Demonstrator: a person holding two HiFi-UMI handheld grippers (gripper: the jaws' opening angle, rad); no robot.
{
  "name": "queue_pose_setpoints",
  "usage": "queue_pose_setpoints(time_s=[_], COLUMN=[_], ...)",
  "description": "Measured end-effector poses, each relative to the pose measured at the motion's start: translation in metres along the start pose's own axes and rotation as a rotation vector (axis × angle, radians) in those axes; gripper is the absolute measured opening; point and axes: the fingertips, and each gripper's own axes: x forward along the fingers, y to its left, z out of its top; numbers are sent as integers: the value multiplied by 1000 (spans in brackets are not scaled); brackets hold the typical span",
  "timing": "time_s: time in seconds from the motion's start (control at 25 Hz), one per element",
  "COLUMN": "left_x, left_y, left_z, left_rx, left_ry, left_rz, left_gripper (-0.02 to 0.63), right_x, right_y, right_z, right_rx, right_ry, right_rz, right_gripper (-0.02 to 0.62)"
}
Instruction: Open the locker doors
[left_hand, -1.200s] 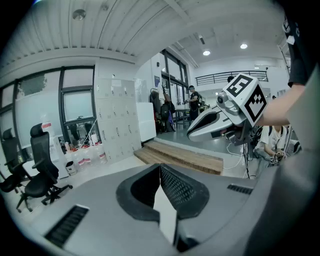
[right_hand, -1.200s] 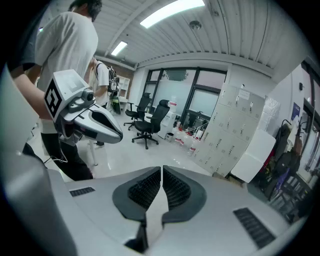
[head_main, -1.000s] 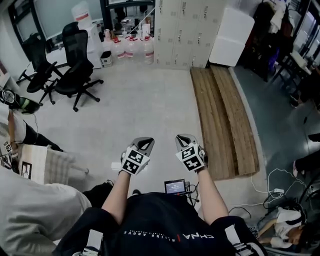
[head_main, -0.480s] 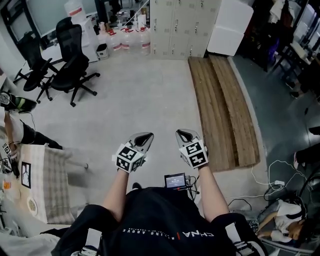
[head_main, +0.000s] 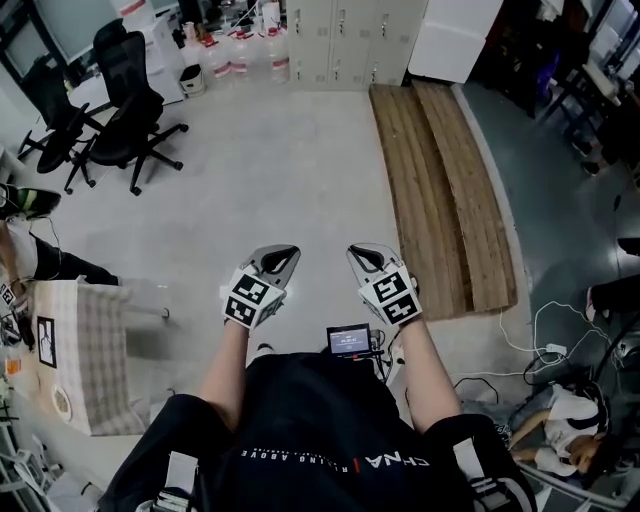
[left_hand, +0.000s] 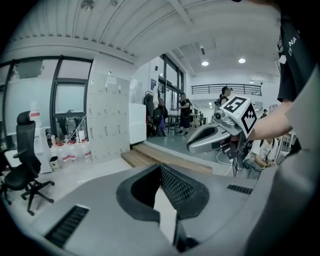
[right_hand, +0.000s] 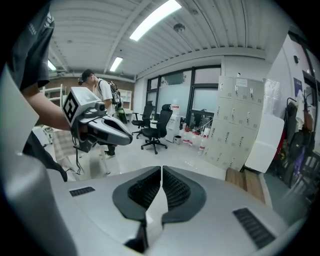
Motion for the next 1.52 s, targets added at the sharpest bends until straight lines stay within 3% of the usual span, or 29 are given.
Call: queue_pose_setpoints(time_s=[0.24, 0.44, 0.68, 1.08, 1.24, 1.52], left_x=[10, 27, 83, 168, 194, 237], left_y=[14, 49, 126, 295, 339, 408], left_z=[-2, -13, -6, 33, 39, 60], left_rx=[-19, -106, -72, -62, -51, -38], left_ry=[7, 13, 20, 56, 69, 61], left_rz=[60, 65, 48, 3, -74, -133], left_gripper=[18, 18, 20, 20, 20, 20], right_x=[9, 32, 99, 226, 268, 341], right_y=[-30, -55, -111, -204, -238, -279], right_z=[-6, -2, 4, 79, 98, 124], right_rx=[14, 86, 144, 266, 289, 351], right_ry=[6, -3, 37, 67, 62, 74], right_rz=[-50, -49, -77, -135, -182, -191], right_gripper=[38, 38, 38, 38, 38, 38])
